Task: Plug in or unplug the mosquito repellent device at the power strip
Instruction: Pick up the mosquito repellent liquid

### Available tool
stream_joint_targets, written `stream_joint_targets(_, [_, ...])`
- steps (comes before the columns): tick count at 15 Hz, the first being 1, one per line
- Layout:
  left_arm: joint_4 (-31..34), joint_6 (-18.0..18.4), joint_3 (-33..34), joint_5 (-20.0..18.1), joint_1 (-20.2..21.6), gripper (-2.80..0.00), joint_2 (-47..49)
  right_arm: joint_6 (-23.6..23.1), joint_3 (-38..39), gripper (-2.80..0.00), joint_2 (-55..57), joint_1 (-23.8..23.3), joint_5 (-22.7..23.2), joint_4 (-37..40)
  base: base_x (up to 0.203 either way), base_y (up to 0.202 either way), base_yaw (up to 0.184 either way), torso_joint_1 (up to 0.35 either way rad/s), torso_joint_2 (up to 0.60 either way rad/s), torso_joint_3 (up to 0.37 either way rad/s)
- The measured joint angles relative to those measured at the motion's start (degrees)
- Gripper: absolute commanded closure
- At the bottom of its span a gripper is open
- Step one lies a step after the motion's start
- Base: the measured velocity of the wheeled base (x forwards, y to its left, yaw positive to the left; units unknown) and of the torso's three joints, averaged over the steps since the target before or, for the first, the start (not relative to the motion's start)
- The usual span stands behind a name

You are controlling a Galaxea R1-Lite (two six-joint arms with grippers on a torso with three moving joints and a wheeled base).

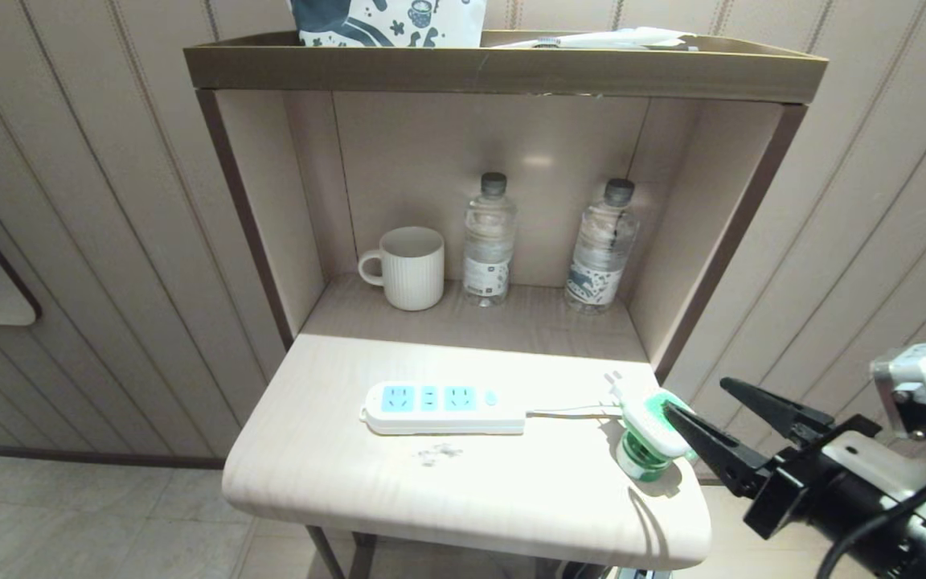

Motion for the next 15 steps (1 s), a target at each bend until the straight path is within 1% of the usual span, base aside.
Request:
stream_joint_targets(3, [0.0,0.0,0.0,0.0,0.0,0.0,0.0,-0.1,3.3,-2.8,6.3,0.5,-0.9,-11.4,0.0,0.0,0.0,0.0,0.0,0.0])
stream_joint_targets(4, [0.0,0.0,0.0,0.0,0.0,0.0,0.0,-0.1,4.2,-2.8,8.3,1.0,-1.9,-15.2,0.0,0.0,0.0,0.0,0.0,0.0])
stream_joint_targets(5, [0.0,0.0,0.0,0.0,0.0,0.0,0.0,0.0,4.9,-2.8,10.2,2.1,-3.5,-17.1,0.0,0.0,0.0,0.0,0.0,0.0])
stream_joint_targets(7, [0.0,0.0,0.0,0.0,0.0,0.0,0.0,0.0,5.6,-2.8,12.7,4.4,-7.3,-17.4,0.0,0.0,0.0,0.0,0.0,0.0])
stream_joint_targets(11, [0.0,0.0,0.0,0.0,0.0,0.0,0.0,-0.3,5.9,-2.8,14.4,6.1,-8.4,-17.4,0.0,0.0,0.0,0.0,0.0,0.0])
stream_joint_targets(15, [0.0,0.0,0.0,0.0,0.0,0.0,0.0,0.0,5.5,-2.8,15.5,6.1,-8.7,-17.4,0.0,0.0,0.0,0.0,0.0,0.0])
